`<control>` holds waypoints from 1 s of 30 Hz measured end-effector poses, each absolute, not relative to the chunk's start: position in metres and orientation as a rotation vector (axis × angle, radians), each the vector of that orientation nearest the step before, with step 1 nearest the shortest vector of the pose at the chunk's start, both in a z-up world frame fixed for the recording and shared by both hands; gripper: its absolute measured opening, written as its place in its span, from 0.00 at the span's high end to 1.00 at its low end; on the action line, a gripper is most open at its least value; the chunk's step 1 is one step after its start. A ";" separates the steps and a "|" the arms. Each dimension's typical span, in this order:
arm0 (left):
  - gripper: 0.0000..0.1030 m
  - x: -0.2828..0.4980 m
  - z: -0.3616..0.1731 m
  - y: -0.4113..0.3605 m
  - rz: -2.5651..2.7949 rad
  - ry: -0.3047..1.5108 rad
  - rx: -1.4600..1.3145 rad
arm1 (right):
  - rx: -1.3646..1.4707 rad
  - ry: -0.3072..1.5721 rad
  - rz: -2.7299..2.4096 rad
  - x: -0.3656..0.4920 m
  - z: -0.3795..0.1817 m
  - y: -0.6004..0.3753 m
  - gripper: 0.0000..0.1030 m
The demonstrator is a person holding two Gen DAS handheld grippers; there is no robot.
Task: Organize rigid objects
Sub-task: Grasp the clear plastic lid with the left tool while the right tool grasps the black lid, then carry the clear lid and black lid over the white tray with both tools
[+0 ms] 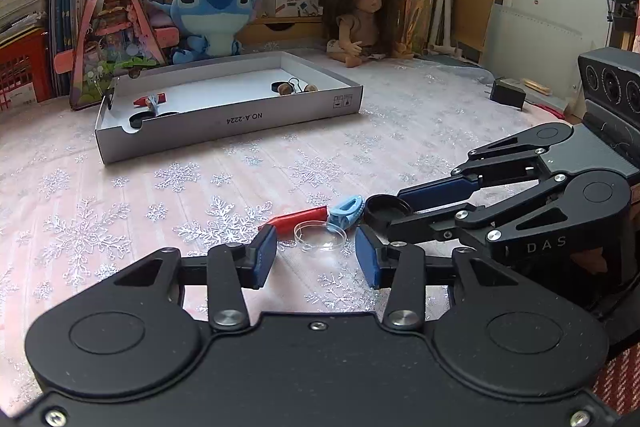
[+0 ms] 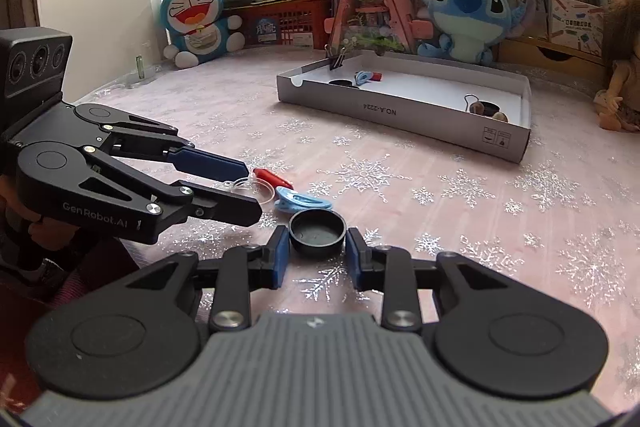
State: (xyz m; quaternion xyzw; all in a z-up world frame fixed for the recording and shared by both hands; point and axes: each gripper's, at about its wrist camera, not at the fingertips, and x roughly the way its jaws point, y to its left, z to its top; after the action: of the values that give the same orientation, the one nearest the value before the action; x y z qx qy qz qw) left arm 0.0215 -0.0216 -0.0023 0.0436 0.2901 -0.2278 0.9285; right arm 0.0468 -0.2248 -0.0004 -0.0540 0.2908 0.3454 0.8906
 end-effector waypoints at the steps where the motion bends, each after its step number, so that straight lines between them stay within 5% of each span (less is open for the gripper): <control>1: 0.61 0.022 -0.003 -0.023 -0.468 0.595 0.093 | -0.109 0.604 0.711 0.047 -0.001 -0.225 0.61; 8: 0.74 0.023 -0.009 -0.029 -0.461 0.597 0.104 | -0.116 0.591 0.707 0.049 -0.003 -0.221 0.47; 9: 0.74 0.023 -0.008 -0.028 -0.461 0.596 0.101 | -0.120 0.593 0.708 0.049 -0.003 -0.221 0.48; 11: 0.74 0.024 -0.008 -0.027 -0.460 0.596 0.095 | -0.136 0.594 0.709 0.049 -0.003 -0.219 0.64; 30: 0.74 0.069 0.044 0.004 -0.345 0.523 0.013 | -0.105 0.544 0.588 0.091 0.029 -0.231 0.64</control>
State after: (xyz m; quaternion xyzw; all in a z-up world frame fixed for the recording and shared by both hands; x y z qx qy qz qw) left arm 0.0695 0.0043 0.0437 0.0066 0.2571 -0.1695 0.9514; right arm 0.0913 -0.2310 0.0286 -0.0513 0.2645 0.2860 0.9196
